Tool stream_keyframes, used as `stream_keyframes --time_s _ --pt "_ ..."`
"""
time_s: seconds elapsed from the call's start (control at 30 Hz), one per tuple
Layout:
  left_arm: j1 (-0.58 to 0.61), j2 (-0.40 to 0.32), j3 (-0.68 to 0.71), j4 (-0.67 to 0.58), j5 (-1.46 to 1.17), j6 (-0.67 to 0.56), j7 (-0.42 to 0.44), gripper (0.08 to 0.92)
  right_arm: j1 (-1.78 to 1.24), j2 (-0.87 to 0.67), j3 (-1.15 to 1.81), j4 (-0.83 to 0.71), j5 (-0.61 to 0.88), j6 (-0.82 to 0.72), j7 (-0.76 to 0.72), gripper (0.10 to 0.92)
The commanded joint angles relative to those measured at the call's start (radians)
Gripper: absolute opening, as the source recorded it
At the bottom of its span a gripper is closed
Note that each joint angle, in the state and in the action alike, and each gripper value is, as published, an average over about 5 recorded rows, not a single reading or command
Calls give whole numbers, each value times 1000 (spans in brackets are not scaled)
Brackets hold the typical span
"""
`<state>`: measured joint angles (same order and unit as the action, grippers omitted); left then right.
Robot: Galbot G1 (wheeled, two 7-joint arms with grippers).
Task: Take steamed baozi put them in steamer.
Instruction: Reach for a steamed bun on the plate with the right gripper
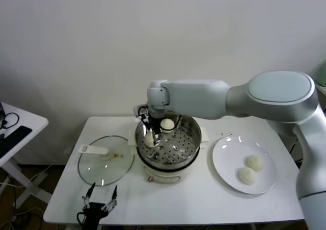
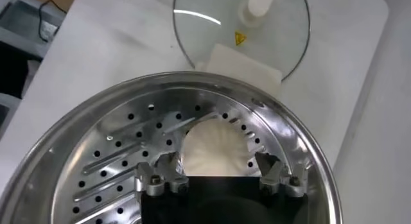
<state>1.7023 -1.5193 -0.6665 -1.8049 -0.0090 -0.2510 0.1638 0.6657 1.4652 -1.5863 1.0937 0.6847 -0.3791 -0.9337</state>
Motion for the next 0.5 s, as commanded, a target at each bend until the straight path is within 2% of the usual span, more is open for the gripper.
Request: stream_keyframes --time_s 0.03,0.23,0.5 --pt "4 0 0 -2 5 2 2 823 148 -114 -33 111 86 51 -70 817" --pt "6 -1 -2 -1 5 2 2 823 285 -323 -151 254 73 108 -139 822" --pt "5 -4 -2 1 5 3 2 823 373 -622 -297 413 -65 164 -174 823"
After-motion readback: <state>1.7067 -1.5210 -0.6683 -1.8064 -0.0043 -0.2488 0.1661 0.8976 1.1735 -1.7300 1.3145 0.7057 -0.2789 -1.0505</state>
